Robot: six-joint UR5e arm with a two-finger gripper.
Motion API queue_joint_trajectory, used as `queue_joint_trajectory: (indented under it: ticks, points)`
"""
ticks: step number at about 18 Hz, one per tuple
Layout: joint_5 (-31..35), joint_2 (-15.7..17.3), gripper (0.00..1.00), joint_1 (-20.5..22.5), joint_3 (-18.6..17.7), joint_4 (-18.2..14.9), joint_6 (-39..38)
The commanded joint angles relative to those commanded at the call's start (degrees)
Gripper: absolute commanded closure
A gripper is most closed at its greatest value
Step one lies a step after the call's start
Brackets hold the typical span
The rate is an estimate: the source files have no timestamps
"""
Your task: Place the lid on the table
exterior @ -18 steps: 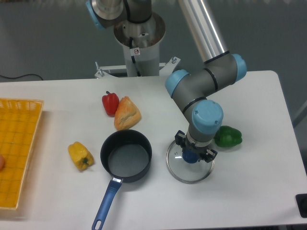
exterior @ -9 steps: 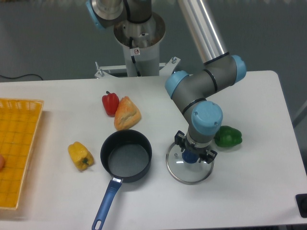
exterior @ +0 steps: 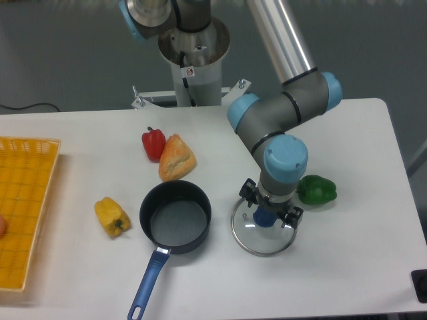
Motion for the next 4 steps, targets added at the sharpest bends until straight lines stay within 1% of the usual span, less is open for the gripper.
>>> queue_joint_trajectory:
  ticks: [2, 4]
  points:
    - [-0.1, 1.3, 0.00, 0.1, 0.0, 0.0, 2.2]
    - [-0.1, 2.4, 0.00, 0.0, 0.0, 0.0, 2.7]
